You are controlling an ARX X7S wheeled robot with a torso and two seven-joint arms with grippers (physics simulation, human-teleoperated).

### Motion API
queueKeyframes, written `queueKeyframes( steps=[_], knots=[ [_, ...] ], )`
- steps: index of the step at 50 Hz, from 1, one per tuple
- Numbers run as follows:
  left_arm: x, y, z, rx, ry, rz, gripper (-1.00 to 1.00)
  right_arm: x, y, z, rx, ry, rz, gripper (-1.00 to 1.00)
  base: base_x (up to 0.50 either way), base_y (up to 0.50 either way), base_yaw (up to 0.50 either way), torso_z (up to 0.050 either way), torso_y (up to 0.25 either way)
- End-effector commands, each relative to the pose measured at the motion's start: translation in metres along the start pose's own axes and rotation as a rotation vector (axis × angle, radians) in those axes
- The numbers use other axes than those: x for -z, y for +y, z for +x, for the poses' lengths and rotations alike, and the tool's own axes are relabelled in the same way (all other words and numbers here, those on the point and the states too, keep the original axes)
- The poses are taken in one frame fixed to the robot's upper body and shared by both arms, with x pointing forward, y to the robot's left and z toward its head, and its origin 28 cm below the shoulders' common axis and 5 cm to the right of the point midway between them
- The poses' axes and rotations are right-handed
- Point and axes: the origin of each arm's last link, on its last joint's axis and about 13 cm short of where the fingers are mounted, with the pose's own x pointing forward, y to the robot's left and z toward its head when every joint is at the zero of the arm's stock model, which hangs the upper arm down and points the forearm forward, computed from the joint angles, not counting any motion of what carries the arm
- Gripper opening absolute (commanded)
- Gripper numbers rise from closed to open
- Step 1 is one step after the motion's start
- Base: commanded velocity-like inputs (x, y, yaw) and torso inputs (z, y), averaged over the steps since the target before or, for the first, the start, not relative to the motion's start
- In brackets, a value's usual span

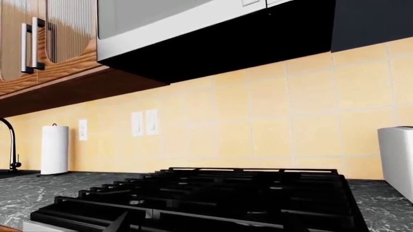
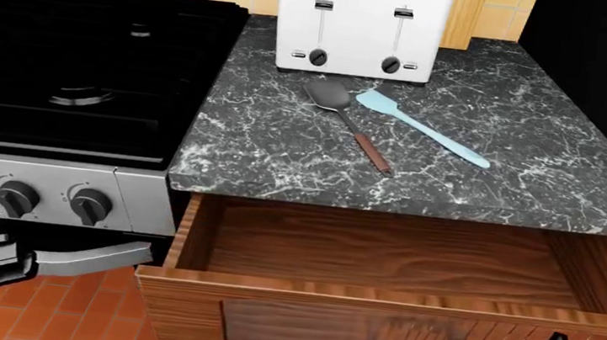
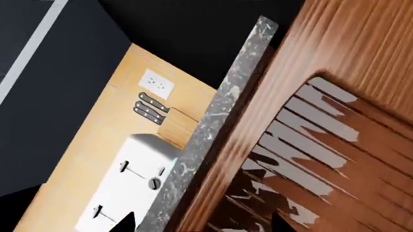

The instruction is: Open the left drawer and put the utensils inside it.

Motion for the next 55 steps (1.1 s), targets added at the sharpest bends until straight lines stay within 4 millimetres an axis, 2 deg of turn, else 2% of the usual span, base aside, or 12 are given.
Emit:
queueKeyframes(
  steps=[1, 11, 17, 21, 26, 32, 35, 41, 50, 55],
  knots=[
    [0.001, 0.0, 0.0, 0.002, 0.003, -0.001, 1.0, -0.015, 0.049, 0.015, -0.183, 0.017, -0.256, 1.0, 0.0, 0.0, 0.0, 0.0, 0.0],
    [0.002, -0.001, 0.001, 0.001, 0.005, -0.002, 1.0, -0.024, 0.092, 0.032, -0.284, 0.008, -0.466, 1.0, 0.0, 0.0, 0.0, 0.0, 0.0],
    [0.002, -0.002, 0.001, 0.005, 0.006, 0.0, 1.0, -0.031, 0.12, 0.045, -0.368, 0.055, -0.532, 1.0, 0.0, 0.0, 0.0, 0.0, 0.0],
    [0.002, -0.002, 0.0, 0.005, 0.005, -0.001, 1.0, -0.035, 0.135, 0.062, -0.365, 0.101, -0.529, 1.0, 0.0, 0.0, 0.0, 0.0, 0.0],
    [0.001, -0.001, 0.0, 0.003, 0.002, -0.002, 1.0, -0.037, 0.148, 0.084, -0.24, 0.073, -0.67, 1.0, 0.0, 0.0, 0.0, 0.0, 0.0],
    [0.0, -0.001, 0.0, 0.001, 0.001, -0.004, 1.0, -0.045, 0.182, 0.106, -0.203, 0.08, -0.847, 1.0, 0.0, 0.0, 0.0, 0.0, 0.0],
    [0.0, -0.001, 0.0, 0.001, 0.001, -0.004, 1.0, -0.046, 0.2, 0.118, -0.205, 0.039, -0.903, 1.0, 0.0, 0.0, 0.0, 0.0, 0.0],
    [-0.001, 0.0, 0.0, -0.004, -0.001, -0.004, 1.0, -0.052, 0.223, 0.143, -0.284, 0.073, -0.937, 1.0, 0.0, 0.0, 0.0, 0.0, 0.0],
    [-0.002, 0.001, 0.0, -0.004, -0.005, -0.006, 1.0, -0.072, 0.257, 0.154, -0.335, -0.013, -1.038, 1.0, 0.0, 0.0, 0.0, 0.0, 0.0],
    [-0.003, 0.002, 0.0, -0.008, -0.005, -0.005, 1.0, -0.081, 0.262, 0.16, -0.338, -0.031, -1.053, 1.0, 0.0, 0.0, 0.0, 0.0, 0.0]
  ],
)
